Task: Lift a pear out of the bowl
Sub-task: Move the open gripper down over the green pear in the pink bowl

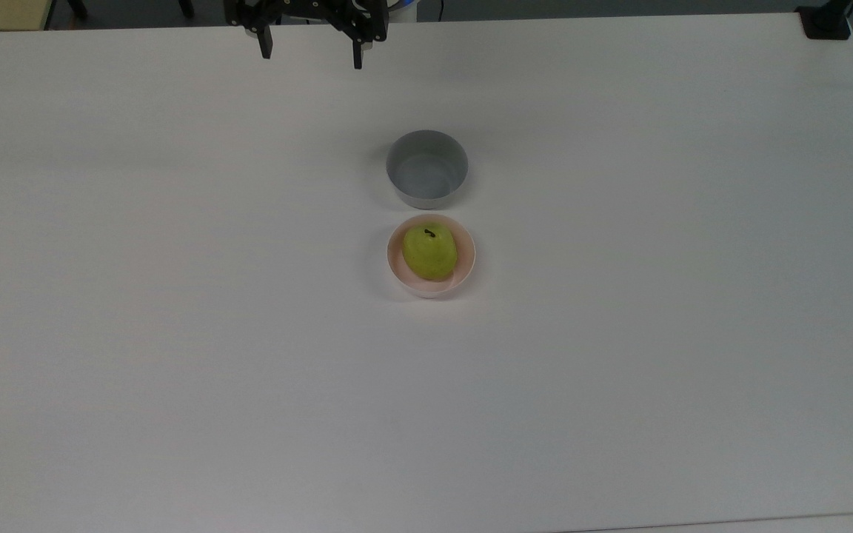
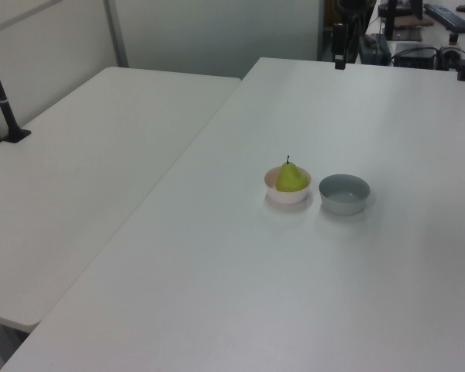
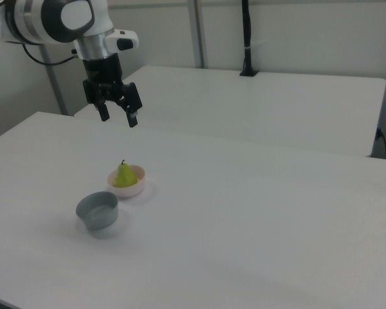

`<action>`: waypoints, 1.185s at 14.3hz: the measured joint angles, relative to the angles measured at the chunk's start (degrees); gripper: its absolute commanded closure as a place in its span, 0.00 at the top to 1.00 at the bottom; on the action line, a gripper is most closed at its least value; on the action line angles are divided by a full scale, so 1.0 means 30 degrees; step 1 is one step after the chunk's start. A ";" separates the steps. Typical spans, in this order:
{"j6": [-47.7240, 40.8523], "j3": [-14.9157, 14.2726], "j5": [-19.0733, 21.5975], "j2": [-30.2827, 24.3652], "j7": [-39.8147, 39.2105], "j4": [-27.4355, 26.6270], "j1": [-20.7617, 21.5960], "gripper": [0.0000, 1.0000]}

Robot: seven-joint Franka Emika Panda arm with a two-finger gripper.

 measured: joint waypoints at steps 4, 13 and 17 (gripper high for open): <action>0.0000 0.0000 0.0000 0.0000 -0.0012 -0.0012 0.0000 1.00; 0.0219 0.0250 0.0010 0.0169 -0.0283 -0.0260 0.0162 1.00; 0.1110 0.0349 0.0012 0.0769 -0.0781 -0.0895 0.1185 1.00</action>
